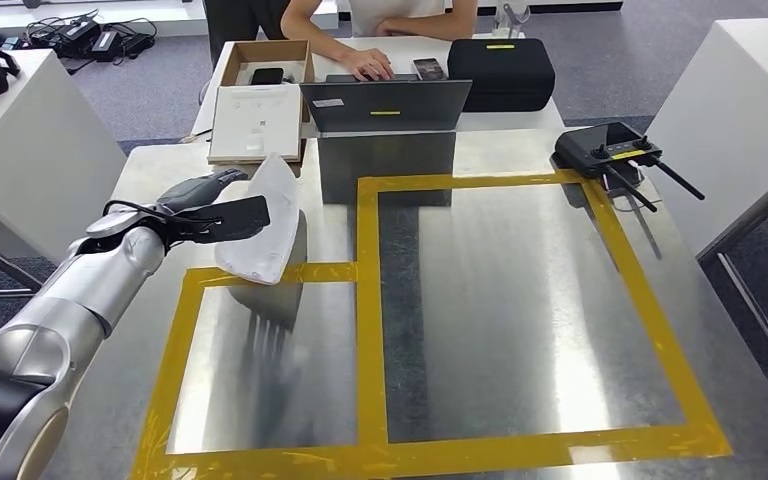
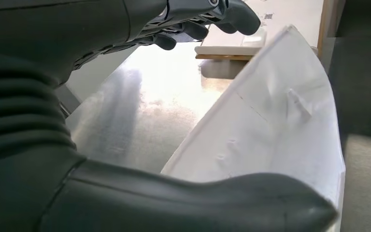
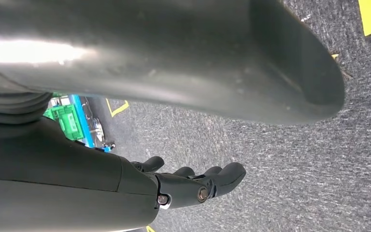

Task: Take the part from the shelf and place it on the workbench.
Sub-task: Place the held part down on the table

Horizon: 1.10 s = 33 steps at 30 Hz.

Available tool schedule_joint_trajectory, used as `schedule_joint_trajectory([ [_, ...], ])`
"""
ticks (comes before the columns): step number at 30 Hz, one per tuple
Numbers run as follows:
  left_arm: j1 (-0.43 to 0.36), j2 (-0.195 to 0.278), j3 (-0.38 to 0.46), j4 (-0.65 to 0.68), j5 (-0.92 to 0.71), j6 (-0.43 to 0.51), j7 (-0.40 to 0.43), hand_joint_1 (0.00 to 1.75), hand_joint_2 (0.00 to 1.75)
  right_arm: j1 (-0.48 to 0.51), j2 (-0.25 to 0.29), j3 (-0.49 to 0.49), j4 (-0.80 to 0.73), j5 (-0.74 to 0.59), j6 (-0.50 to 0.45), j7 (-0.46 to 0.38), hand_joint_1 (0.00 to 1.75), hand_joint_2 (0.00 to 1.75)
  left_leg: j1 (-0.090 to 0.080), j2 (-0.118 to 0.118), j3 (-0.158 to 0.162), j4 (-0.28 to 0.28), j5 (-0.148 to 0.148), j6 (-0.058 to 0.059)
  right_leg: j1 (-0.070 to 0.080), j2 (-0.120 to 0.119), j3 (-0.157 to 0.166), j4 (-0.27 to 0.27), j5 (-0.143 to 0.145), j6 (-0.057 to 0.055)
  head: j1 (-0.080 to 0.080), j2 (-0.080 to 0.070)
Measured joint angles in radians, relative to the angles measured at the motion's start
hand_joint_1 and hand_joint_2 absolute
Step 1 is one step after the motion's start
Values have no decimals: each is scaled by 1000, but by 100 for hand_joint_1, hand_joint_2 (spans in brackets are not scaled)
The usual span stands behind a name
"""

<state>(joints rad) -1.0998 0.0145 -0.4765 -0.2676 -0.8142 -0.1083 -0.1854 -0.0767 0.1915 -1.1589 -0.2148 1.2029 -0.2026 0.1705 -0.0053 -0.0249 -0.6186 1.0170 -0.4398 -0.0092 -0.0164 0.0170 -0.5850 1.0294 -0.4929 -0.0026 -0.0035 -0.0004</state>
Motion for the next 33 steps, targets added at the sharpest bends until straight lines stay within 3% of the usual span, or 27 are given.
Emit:
schedule_joint_trajectory([
  [4, 0, -5, 2, 0, -5, 0, 10, 0, 0, 0, 1, 0, 0, -1, -1, 0, 0, 0, -1, 0, 0, 3, -1, 2, -1, 0, 1, -1, 1, 3, 0, 0],
  [7, -2, -8, 8, -1, -12, 2, 22, 0, 0, 0, 4, 0, 0, -4, -3, 0, 0, 0, -5, -1, 3, 4, -3, 16, -4, 0, 7, -8, 5, 11, -1, 0],
  [9, -3, -12, 10, -4, -17, 3, 27, 0, 0, -2, 4, 0, 0, -4, -4, 0, 0, 0, 4, 2, 19, -20, 9, 23, -1, -1, 12, -7, 0, 18, 0, 0],
  [11, -5, -17, 14, -6, -22, 3, 27, 0, 0, -4, 4, -1, 0, -4, -6, 0, 0, 0, 14, 8, 35, -44, 20, 27, 0, -4, -12, 50, -37, 26, 1, 0],
  [13, -4, -20, 19, -6, -25, 4, 27, 0, 0, -5, 3, -1, 0, -4, -6, 0, 0, 0, 15, 13, 37, -48, 22, 28, -5, -6, -73, 175, -93, 36, 2, 0],
  [14, -1, -21, 21, -6, -28, 4, 27, 0, 0, -4, 2, -1, 0, -3, -6, 0, 0, 0, 17, 14, 36, -47, 21, 27, -9, -7, -100, 228, -106, 42, 1, 0],
  [15, 2, -22, 22, -5, -30, 5, 27, 0, 0, -4, 1, -1, 0, -2, -6, 0, 0, 0, 20, 15, 35, -44, 20, 24, -14, -8, -113, 249, -100, 48, 1, 0],
  [16, 4, -23, 23, -5, -33, 6, 27, 0, 0, -4, 0, -1, 0, -1, -6, 0, 0, 0, 26, 16, 34, -39, 17, 19, -19, -10, -107, 232, -74, 56, 1, 0],
  [18, 4, -24, 25, -5, -35, 8, 26, 0, 0, -5, -2, -1, 0, 1, -5, 0, 0, 0, 38, 15, 28, -21, 8, 1, -30, -16, -52, 114, -11, 77, 2, 0],
  [19, 3, -24, 27, -5, -36, 8, 26, 0, 0, -6, -2, -1, 0, 2, -3, 0, 0, 0, 42, 14, 21, -8, 3, -10, -32, -14, -27, 66, 8, 79, 4, 0],
  [20, 3, -24, 29, -6, -37, 8, 25, 0, 0, -6, -1, -1, 1, 3, -1, 0, 0, 0, 41, 12, 14, 3, -1, -19, -33, -12, -13, 37, 13, 75, 7, 0],
  [21, 2, -24, 31, -6, -37, 8, 25, 0, 0, -7, -1, -1, 1, 3, 0, 0, 0, 0, 39, 9, 8, 11, -2, -28, -31, -8, -12, 34, 5, 63, 9, 0],
  [22, 3, -24, 32, -6, -38, 8, 25, 0, 0, -8, -1, -1, 1, 4, 1, 1, 0, 0, 38, 7, 5, 14, 0, -34, -29, -4, -16, 39, 6, 44, 10, 0],
  [24, 3, -22, 33, -5, -38, 8, 24, 0, 0, -10, -1, -1, 1, 4, 0, 3, 0, 0, 41, 7, -1, 20, -4, -43, -28, -6, -22, 41, 5, 19, 10, 0],
  [26, 3, -20, 34, -5, -38, 8, 24, 0, 0, -11, -1, -1, 1, 4, 0, 3, 0, 0, 42, 14, -26, 79, -50, -44, -26, -8, -27, 38, 13, 1, 8, 0],
  [28, 4, -18, 35, -3, -38, 8, 24, 0, 0, -10, -1, -1, 1, 4, 0, 3, 0, 0, 38, 19, -77, 211, -126, -41, -18, -9, -36, 37, 22, -12, 7, 0],
  [30, 6, -18, 36, -1, -38, 8, 24, 0, 0, -10, -1, -1, 1, 4, 0, 3, 0, 0, 32, 19, -107, 304, -160, -32, -8, -11, -48, 37, 30, -20, 7, 0],
  [31, 7, -18, 36, 0, -38, 8, 24, 0, 0, -10, -1, -1, 1, 4, 0, 3, 0, 0, 27, 19, -97, 299, -151, -23, -2, -11, -53, 37, 35, -23, 7, 0],
  [33, 6, -18, 38, 0, -38, 8, 24, 0, 0, -10, -1, -2, 1, 4, 0, 3, 0, 0, 11, 18, -24, 187, -103, 5, 8, -11, -60, 37, 43, -26, 7, 0],
])
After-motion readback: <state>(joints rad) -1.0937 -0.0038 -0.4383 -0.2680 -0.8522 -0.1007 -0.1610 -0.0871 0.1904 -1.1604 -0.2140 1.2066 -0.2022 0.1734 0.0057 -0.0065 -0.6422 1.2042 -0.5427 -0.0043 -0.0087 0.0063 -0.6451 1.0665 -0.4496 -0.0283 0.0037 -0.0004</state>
